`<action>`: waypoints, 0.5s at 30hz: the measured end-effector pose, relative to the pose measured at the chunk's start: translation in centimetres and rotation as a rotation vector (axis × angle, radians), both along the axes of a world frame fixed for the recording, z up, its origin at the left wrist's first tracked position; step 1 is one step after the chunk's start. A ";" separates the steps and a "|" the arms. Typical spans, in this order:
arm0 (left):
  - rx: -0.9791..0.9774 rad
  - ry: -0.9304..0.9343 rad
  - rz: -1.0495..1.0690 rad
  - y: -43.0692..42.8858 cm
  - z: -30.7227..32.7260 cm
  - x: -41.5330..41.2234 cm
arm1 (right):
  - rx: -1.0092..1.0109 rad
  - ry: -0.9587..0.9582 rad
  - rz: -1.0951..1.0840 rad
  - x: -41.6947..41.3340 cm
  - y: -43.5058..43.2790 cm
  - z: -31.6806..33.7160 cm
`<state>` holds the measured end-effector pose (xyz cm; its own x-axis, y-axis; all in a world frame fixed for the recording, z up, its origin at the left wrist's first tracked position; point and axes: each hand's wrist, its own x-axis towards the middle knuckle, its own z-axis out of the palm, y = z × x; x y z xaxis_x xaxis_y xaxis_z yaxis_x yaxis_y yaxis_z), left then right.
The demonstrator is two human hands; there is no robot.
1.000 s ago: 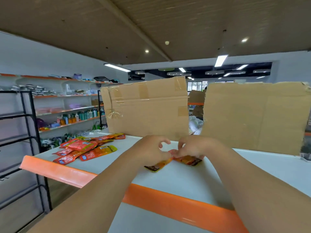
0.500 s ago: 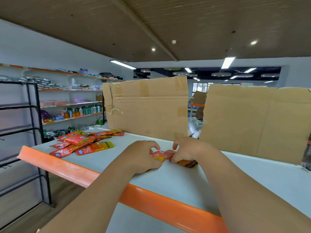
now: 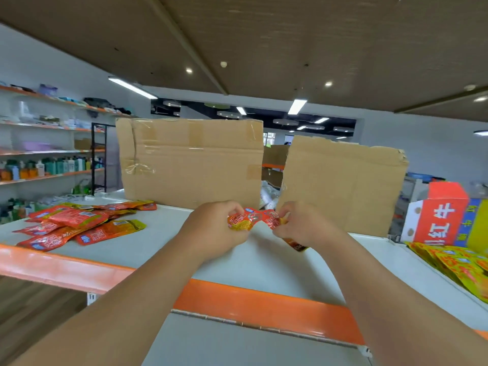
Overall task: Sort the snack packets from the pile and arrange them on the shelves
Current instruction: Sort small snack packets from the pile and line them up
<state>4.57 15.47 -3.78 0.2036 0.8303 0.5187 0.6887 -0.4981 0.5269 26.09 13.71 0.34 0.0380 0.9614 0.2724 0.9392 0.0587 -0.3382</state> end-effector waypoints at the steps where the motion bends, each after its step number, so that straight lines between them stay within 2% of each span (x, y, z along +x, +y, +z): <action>1: 0.023 0.011 -0.024 0.0 0.3 0.4 | 0.030 0.040 -0.015 0.5 -0.7 0.0; 8: 0.136 0.055 -0.165 -2.6 4.3 6.6 | 0.202 0.057 -0.223 5.9 -8.0 3.0; 15: 0.185 0.018 -0.370 -7.3 6.8 18.6 | 0.303 0.004 -0.477 16.0 -18.5 5.3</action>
<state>23.16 8.15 3.00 0.4815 0.5926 0.6458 0.4533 -0.7990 0.3952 42.12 -4.78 5.69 0.4507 0.7164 0.5325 0.8843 -0.2768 -0.3760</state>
